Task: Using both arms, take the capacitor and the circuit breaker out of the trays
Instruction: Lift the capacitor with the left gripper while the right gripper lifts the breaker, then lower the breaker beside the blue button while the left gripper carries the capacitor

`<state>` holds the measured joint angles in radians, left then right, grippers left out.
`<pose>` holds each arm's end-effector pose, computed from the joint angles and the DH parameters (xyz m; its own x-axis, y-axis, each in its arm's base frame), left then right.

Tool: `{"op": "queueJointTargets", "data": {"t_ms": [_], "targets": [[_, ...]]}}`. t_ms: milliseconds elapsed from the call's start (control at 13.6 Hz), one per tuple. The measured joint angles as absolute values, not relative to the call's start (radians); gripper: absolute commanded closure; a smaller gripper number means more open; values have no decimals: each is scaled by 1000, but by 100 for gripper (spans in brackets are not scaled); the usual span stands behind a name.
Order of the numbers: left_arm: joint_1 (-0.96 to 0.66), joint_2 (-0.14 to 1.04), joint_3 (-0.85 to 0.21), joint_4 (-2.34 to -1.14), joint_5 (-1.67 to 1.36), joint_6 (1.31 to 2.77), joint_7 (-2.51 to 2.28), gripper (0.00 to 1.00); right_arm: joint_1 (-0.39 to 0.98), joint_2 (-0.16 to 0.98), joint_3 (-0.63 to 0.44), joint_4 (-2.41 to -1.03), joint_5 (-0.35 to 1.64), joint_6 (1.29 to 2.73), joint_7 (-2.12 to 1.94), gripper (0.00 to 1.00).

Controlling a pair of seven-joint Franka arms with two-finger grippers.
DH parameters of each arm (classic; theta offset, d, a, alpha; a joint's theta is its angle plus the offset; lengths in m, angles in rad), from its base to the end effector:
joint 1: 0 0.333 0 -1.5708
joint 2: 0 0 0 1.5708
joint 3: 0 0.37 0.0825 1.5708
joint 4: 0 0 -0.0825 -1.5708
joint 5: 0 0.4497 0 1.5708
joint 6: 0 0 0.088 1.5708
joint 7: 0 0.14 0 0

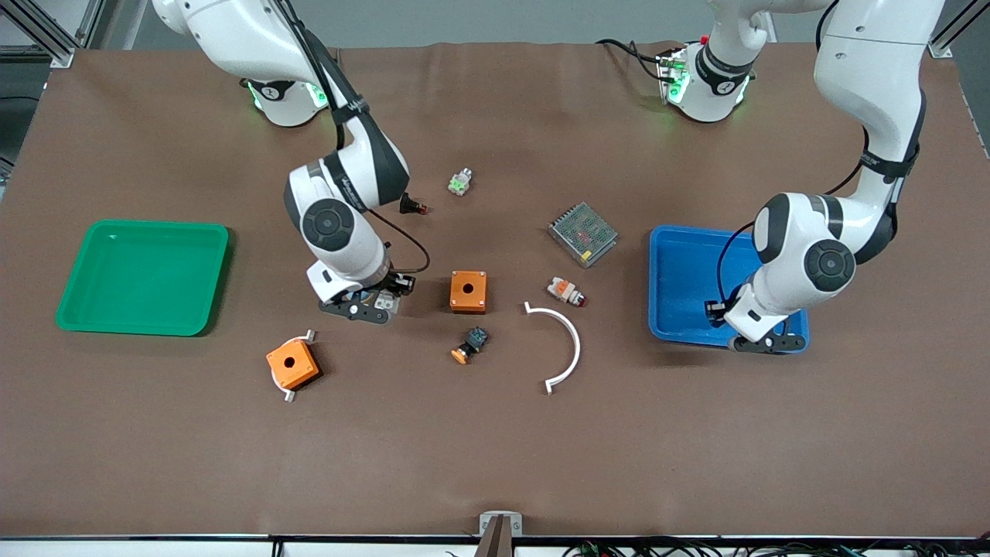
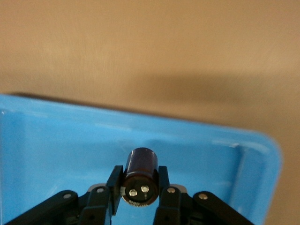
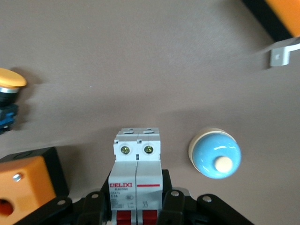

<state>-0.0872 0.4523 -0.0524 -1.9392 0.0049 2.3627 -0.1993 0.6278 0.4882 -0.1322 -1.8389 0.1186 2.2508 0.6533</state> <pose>0.6803 -0.0945 0.2149 0.9977 0.0608 -0.0315 0.0613 -0.9980 0.0136 0.6175 0.3460 0.2288 0.9727 -0.2209 -0.0715 -0.2198 -0.9753 0.0235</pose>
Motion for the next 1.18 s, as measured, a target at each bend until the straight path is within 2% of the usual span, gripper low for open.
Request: {"op": "queueJointTargets", "data": {"t_ms": [294,441,515,588,662,956,1176], "targets": [[-136,466,-122,-1780,-34,2293,-461,93,629,549,-132,-1828,168,2301,655,95],[-196,503,-132,-1708,-54,2292,-600,93,631,578,-130,-1824,192,2329,655,90],[-233,536,-133,-1663,-59,2292,-679,93,633,588,-129,-1821,194,2334,655,76],[-268,576,-134,-1617,-61,2292,-754,93,635,593,-129,-1820,194,2336,656,43],[-304,620,-134,-1569,-61,2293,-828,93,636,593,-129,-1817,195,2336,656,0],[-412,782,-135,-1395,-62,2325,-1055,93,638,586,-131,-1794,196,2289,656,0],[-460,847,-135,-1346,-62,2411,-1144,89,638,538,-161,-1718,196,2113,656,0]]}}
